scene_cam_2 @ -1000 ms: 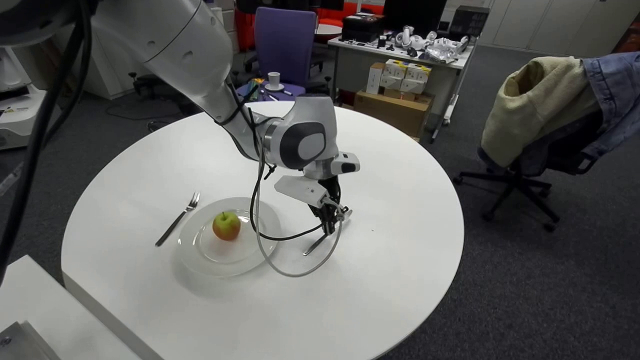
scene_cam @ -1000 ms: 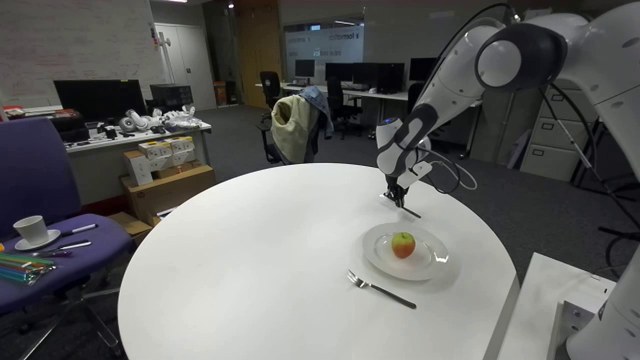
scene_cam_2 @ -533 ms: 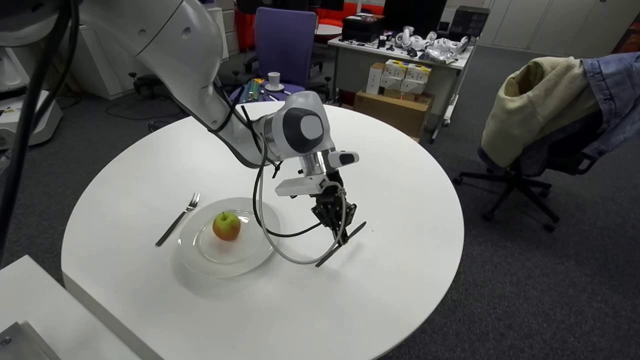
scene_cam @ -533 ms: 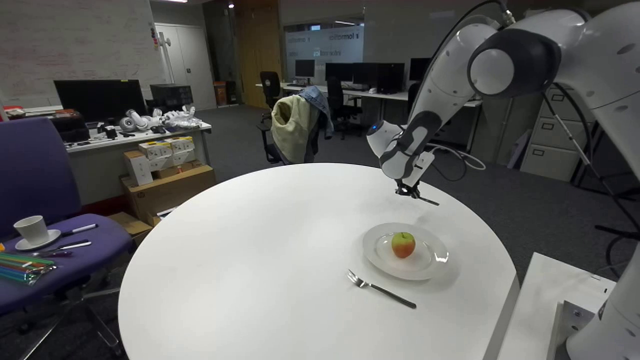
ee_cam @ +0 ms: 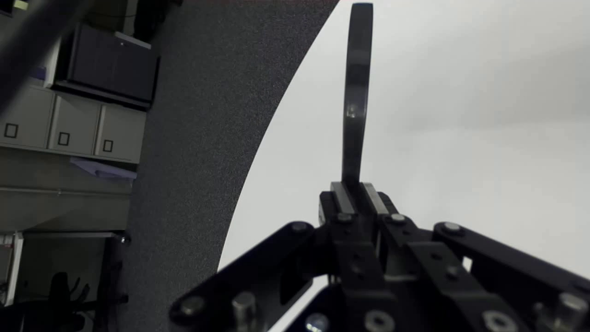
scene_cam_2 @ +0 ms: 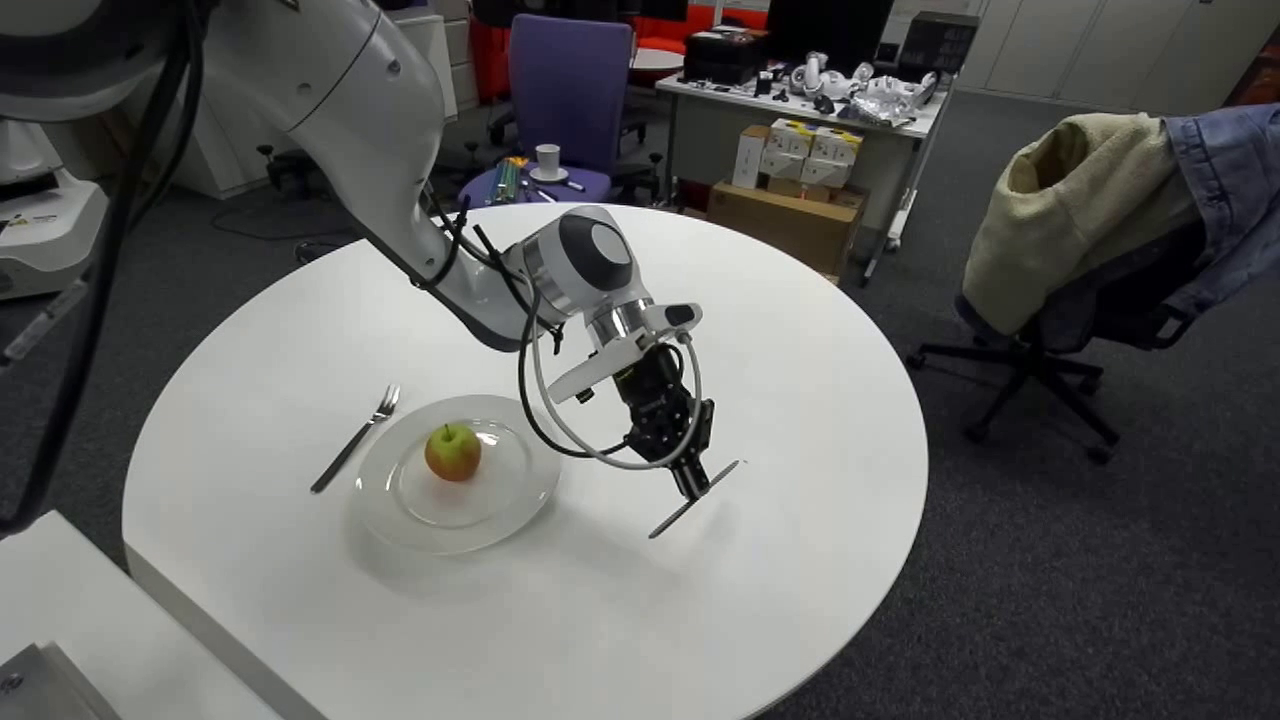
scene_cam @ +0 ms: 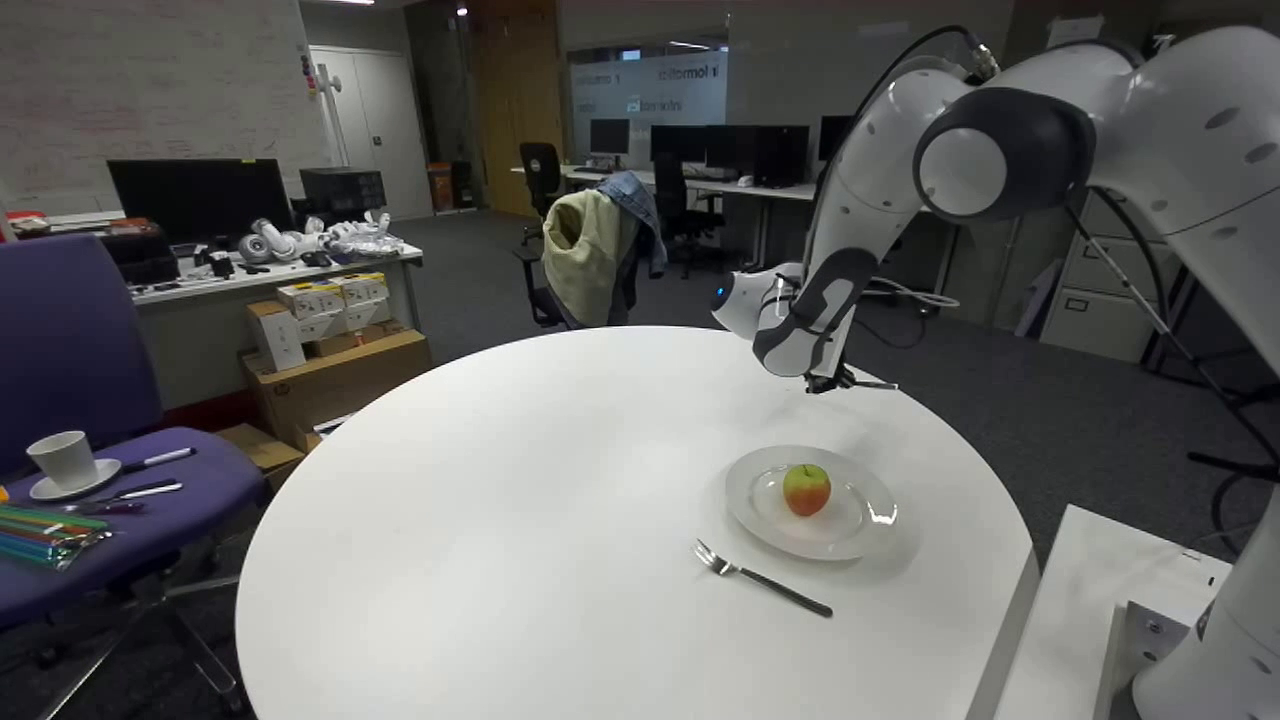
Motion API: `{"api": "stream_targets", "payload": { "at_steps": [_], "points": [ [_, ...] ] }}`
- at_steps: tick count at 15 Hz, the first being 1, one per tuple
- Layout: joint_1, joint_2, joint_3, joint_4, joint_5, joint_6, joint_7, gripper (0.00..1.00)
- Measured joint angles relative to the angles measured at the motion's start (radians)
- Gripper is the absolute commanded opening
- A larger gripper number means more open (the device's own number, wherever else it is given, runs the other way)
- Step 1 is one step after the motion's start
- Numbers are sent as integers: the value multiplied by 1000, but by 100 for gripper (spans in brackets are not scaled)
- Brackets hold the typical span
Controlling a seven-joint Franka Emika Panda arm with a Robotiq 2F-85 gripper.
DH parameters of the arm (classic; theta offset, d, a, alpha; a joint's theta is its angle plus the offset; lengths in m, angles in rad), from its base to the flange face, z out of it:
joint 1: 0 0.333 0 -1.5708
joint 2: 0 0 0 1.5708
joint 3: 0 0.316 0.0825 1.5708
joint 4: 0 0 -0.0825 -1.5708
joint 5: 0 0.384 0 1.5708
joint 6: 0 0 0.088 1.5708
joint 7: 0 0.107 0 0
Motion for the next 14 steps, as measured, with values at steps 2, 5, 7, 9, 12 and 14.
{"api": "stream_targets", "payload": {
  "at_steps": [2, 5, 7, 9, 12, 14],
  "points": [
    [-3, 0, 12, 4, -31, -17, -5, 2],
    [-24, -5, 44, 13, -43, -30, -57, 2],
    [-38, -8, 62, 24, -45, -67, -113, 2],
    [-46, -9, 72, 40, -49, -108, -158, 2],
    [-66, -10, 93, 64, -53, -152, -221, 2],
    [-83, -10, 109, 77, -53, -174, -263, 2]
  ]
}}
